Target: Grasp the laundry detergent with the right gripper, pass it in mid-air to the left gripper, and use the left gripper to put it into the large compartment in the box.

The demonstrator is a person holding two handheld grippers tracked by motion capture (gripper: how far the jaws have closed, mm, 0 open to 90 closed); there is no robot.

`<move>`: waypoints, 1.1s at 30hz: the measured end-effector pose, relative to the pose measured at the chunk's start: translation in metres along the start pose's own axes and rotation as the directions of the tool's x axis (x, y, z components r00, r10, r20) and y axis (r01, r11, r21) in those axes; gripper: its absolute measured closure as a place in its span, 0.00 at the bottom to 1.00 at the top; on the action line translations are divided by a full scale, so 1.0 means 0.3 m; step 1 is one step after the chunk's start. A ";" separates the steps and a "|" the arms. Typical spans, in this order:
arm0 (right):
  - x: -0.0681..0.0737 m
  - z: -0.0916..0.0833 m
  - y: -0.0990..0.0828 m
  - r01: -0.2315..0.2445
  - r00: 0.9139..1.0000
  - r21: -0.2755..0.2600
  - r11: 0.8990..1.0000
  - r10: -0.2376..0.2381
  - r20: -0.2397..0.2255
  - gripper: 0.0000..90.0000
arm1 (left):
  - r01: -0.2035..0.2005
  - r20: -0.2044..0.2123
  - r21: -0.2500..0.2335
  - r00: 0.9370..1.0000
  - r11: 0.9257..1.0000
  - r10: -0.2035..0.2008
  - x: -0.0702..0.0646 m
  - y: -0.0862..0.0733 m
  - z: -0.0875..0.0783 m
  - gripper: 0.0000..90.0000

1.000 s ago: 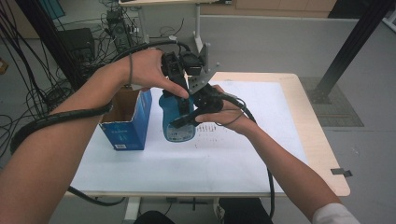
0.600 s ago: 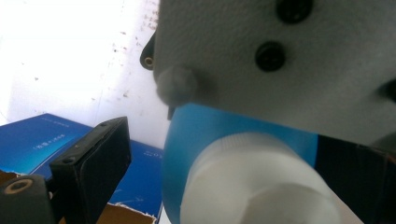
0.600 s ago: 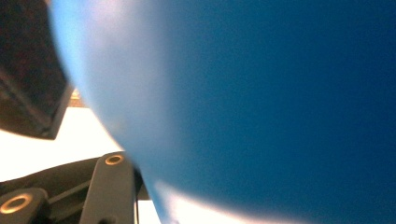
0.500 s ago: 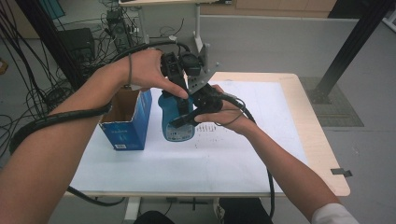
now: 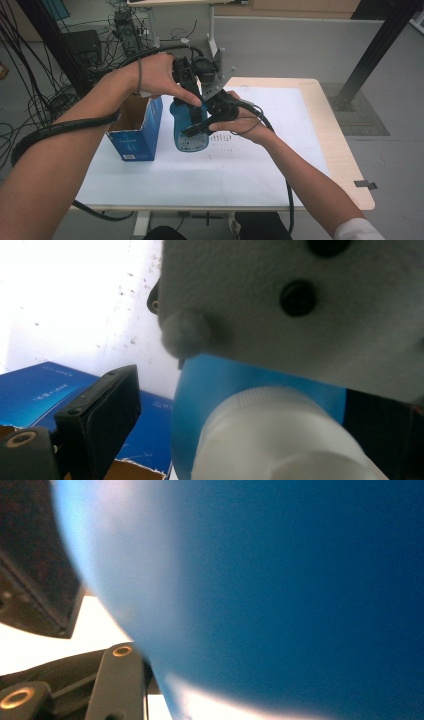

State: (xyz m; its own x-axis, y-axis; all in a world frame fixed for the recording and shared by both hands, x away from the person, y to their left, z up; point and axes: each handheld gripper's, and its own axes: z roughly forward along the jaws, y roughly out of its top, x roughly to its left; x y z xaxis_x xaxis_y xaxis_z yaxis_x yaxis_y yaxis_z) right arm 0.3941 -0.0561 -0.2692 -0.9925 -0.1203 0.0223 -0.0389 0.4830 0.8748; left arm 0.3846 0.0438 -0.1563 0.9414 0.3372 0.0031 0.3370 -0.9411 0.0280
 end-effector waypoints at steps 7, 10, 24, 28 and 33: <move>-0.001 -0.001 0.000 -0.001 1.000 -0.001 1.000 0.001 -0.001 0.49 | -0.003 -0.002 0.002 1.000 1.000 0.003 0.000 0.003 -0.004 0.08; -0.001 -0.001 -0.001 0.001 1.000 0.003 1.000 -0.001 -0.001 0.49 | -0.002 -0.003 0.005 1.000 1.000 0.002 0.000 0.003 -0.002 0.09; 0.002 -0.004 0.003 0.004 1.000 0.003 1.000 -0.004 0.000 0.49 | -0.005 -0.003 0.004 1.000 1.000 0.005 -0.003 0.002 -0.007 0.09; 0.001 -0.005 0.001 0.007 1.000 0.006 1.000 -0.007 0.004 0.49 | -0.004 -0.003 0.008 1.000 1.000 0.004 -0.005 0.003 -0.005 0.09; 0.004 -0.001 0.002 0.007 1.000 0.010 1.000 -0.007 -0.002 0.49 | -0.008 -0.005 0.013 1.000 1.000 0.008 -0.005 0.004 0.003 0.13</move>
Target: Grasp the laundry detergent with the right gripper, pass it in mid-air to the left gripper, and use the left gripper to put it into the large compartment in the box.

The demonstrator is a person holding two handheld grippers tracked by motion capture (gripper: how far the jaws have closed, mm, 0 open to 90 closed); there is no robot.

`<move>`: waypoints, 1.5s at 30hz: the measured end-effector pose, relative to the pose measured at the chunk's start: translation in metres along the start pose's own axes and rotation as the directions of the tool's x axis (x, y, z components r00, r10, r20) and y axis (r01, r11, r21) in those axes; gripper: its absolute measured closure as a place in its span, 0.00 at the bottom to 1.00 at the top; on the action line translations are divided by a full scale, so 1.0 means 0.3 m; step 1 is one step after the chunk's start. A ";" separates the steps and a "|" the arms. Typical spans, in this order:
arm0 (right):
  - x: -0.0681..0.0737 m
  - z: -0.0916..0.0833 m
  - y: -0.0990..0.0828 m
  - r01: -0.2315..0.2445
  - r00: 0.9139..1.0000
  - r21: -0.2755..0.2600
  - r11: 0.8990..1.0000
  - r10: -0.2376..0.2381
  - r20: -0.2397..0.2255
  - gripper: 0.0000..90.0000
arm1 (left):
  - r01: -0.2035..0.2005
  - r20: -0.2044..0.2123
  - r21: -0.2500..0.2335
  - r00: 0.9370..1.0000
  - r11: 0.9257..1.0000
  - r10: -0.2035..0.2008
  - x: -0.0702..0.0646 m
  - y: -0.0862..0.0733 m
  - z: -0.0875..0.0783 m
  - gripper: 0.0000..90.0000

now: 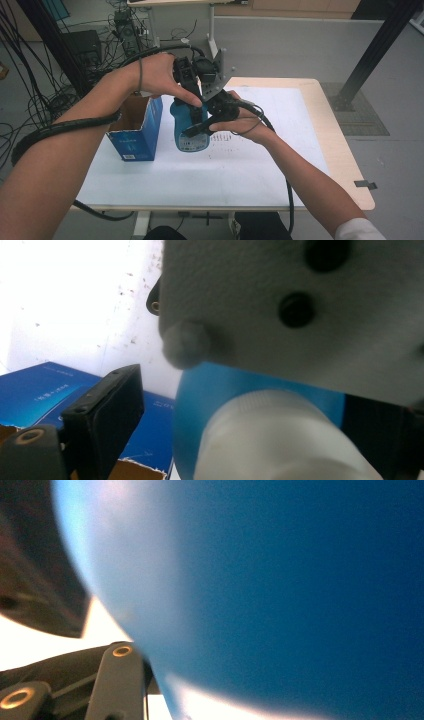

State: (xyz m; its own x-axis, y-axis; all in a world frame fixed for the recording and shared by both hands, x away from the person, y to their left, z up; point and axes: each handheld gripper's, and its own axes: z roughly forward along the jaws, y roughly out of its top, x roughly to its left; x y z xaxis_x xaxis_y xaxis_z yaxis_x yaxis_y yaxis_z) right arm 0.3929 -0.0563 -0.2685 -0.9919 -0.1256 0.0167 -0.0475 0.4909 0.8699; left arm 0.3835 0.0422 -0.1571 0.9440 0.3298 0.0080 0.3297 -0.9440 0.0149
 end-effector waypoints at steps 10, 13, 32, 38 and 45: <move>0.000 -0.006 0.001 0.008 1.000 0.002 1.000 -0.008 0.010 0.49 | -0.007 0.007 0.005 1.000 1.000 0.007 -0.002 -0.004 0.004 0.26; 0.001 -0.006 0.002 0.014 1.000 0.002 1.000 -0.014 0.010 0.49 | -0.015 0.007 -0.003 1.000 1.000 0.015 -0.005 -0.002 0.002 0.29; 0.003 -0.005 0.001 0.022 1.000 0.005 1.000 -0.022 0.007 0.49 | -0.041 0.003 -0.006 0.999 0.999 0.041 -0.017 -0.001 0.000 0.40; 0.003 -0.005 0.001 0.022 1.000 0.005 1.000 -0.022 0.007 0.49 | -0.043 0.002 0.006 0.999 0.999 0.043 -0.017 0.003 0.000 0.40; 0.002 -0.004 0.001 0.024 1.000 0.006 1.000 -0.024 0.007 0.49 | -0.046 0.000 0.015 0.999 0.999 0.046 -0.018 0.004 0.000 0.40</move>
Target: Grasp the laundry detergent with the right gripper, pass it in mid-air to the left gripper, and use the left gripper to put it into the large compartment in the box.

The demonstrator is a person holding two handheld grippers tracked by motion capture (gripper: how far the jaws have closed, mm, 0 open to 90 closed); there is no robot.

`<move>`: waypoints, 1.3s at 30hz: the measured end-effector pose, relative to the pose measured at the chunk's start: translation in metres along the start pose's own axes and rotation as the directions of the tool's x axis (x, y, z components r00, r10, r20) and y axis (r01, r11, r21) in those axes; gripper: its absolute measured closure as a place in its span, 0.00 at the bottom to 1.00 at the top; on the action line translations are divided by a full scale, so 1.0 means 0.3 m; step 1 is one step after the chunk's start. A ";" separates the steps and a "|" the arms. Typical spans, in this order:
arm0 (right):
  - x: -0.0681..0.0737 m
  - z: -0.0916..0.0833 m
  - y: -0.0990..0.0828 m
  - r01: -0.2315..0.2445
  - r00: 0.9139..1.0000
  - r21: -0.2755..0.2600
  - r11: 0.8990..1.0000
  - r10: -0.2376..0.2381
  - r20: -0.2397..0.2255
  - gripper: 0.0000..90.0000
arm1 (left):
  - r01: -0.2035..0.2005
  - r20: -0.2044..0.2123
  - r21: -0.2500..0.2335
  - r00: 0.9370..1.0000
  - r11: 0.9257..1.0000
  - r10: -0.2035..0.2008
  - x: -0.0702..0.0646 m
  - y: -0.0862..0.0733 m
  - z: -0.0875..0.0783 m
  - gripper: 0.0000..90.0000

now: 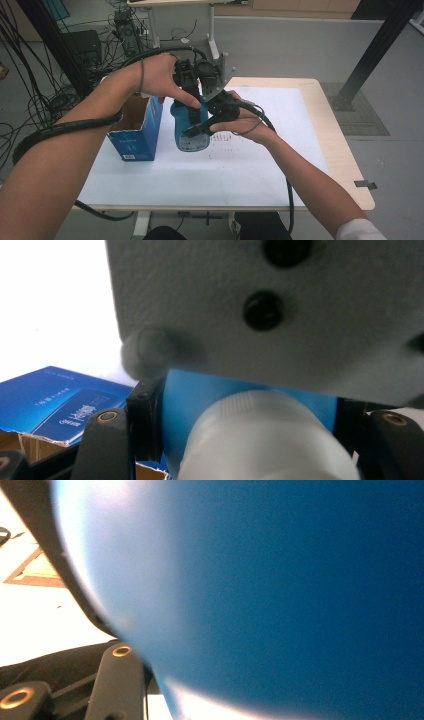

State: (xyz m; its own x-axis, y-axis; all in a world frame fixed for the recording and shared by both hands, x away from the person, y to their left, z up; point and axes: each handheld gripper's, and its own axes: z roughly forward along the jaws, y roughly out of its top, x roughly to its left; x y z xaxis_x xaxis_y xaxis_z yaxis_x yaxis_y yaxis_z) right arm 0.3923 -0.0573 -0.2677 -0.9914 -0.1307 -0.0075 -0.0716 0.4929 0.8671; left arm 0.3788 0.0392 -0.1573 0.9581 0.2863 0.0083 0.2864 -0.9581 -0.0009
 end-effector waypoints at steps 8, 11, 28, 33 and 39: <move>0.002 0.001 0.001 0.003 1.000 -0.001 1.000 -0.003 -0.003 0.49 | -0.001 0.004 0.008 1.000 1.000 0.001 -0.002 0.000 -0.002 0.41; 0.003 0.002 0.001 0.004 1.000 0.000 1.000 -0.004 -0.007 0.48 | 0.000 0.008 0.012 1.000 1.000 0.000 -0.003 0.002 0.000 0.41; 0.003 0.002 0.000 -0.005 1.000 -0.005 1.000 0.004 -0.020 0.48 | 0.013 0.015 0.010 1.000 1.000 -0.013 -0.003 0.002 -0.001 0.41; 0.002 0.004 0.000 -0.006 1.000 -0.007 1.000 0.006 -0.023 0.48 | 0.013 0.014 0.010 1.000 1.000 -0.013 -0.003 0.001 -0.001 0.41; 0.001 0.006 0.000 -0.004 1.000 -0.007 1.000 0.004 -0.025 0.48 | 0.015 0.014 0.010 1.000 1.000 -0.015 -0.003 0.000 0.001 0.41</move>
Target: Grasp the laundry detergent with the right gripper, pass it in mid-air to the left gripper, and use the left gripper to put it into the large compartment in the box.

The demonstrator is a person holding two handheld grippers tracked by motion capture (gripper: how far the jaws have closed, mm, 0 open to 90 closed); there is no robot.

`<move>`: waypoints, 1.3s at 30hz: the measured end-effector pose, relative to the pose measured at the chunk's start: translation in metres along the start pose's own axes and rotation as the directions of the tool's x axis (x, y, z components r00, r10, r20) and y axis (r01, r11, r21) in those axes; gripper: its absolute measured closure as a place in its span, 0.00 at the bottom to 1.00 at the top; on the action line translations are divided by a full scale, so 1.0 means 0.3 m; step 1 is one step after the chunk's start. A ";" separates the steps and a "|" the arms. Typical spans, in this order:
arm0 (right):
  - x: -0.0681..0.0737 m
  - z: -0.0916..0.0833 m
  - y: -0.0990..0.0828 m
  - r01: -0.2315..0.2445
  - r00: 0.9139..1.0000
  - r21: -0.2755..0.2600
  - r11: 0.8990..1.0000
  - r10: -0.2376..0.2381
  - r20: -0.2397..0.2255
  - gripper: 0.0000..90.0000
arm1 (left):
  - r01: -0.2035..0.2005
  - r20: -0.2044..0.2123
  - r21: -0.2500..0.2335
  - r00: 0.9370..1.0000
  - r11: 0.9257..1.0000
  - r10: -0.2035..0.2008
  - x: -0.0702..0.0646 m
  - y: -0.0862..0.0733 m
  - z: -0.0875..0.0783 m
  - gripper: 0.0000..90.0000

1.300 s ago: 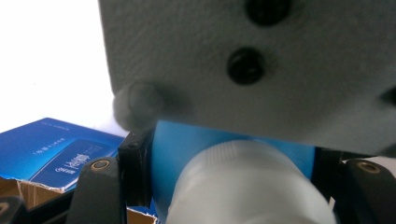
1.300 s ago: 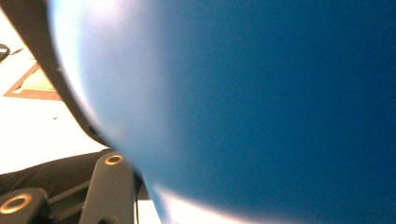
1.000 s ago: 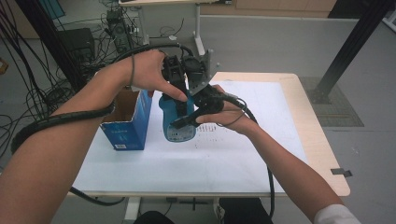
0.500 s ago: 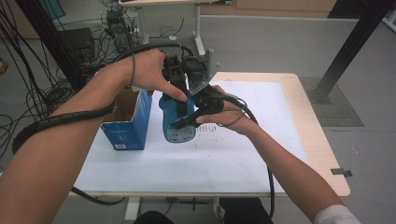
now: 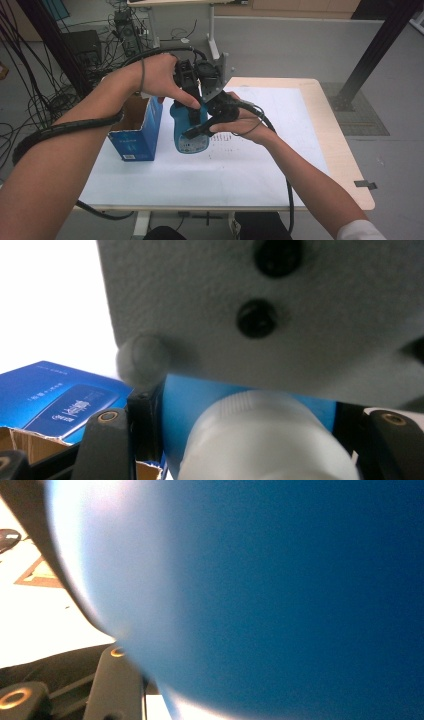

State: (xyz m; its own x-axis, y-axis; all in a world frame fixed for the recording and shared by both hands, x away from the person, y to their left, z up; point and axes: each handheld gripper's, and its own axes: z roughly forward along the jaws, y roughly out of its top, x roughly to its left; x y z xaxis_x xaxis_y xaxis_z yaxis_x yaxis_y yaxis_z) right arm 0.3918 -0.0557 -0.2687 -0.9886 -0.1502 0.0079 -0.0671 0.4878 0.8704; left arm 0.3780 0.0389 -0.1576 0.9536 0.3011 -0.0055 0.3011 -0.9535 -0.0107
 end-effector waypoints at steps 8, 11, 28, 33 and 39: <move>0.001 -0.001 0.000 -0.002 1.000 -0.001 1.000 0.002 -0.001 0.48 | -0.001 0.002 0.002 1.000 1.000 0.001 -0.001 0.001 -0.002 0.41; 0.001 -0.002 0.000 -0.003 1.000 -0.002 1.000 0.003 -0.002 0.48 | -0.002 -0.001 0.004 1.000 1.000 0.002 -0.001 0.002 -0.003 0.41; -0.002 0.003 -0.002 -0.006 1.000 0.000 1.000 0.006 -0.002 0.47 | -0.001 0.000 0.008 1.000 1.000 0.001 0.001 0.001 0.000 0.41; -0.001 0.002 -0.002 -0.006 1.000 -0.005 1.000 0.006 -0.002 0.47 | 0.002 -0.002 0.001 1.000 1.000 -0.002 0.001 -0.001 -0.001 0.41; -0.002 0.003 -0.002 -0.003 1.000 -0.011 1.000 0.003 -0.002 0.47 | 0.008 0.000 -0.003 1.000 1.000 -0.008 0.003 -0.005 -0.002 0.41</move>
State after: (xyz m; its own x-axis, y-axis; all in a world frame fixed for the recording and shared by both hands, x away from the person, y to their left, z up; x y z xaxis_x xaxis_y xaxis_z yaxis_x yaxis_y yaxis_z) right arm 0.3924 -0.0550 -0.2697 -0.9886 -0.1503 0.0117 -0.0624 0.4785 0.8759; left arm 0.3784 0.0405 -0.1569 0.9513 0.3084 -0.0052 0.3083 -0.9513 -0.0073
